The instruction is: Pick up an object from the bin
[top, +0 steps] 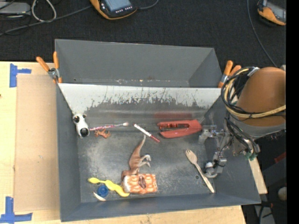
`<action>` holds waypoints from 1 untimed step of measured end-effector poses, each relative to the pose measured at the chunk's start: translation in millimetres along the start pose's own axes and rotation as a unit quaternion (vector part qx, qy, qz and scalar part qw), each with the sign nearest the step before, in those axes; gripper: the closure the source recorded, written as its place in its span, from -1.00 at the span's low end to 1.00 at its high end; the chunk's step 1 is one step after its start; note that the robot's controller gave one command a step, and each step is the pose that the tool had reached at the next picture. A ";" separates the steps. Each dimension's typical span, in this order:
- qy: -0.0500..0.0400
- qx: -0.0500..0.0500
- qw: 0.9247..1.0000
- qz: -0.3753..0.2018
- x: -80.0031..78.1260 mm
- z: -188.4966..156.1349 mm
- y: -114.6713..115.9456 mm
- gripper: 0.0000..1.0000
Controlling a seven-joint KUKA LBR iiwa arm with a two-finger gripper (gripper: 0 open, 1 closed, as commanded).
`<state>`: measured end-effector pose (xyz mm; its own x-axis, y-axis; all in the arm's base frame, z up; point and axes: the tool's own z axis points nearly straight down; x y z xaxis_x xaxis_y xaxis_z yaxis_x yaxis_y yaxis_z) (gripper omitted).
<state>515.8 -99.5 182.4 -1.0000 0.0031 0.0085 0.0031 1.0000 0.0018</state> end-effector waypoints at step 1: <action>-0.004 0.001 1.000 -0.002 -1.7 -3.6 0.3 -1.00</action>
Offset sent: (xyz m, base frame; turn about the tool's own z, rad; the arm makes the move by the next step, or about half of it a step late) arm 0.0567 0.0668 -0.0413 -0.0563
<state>517.6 -99.2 186.0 -1.0000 -0.0002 0.0015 -0.0002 1.0000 0.0007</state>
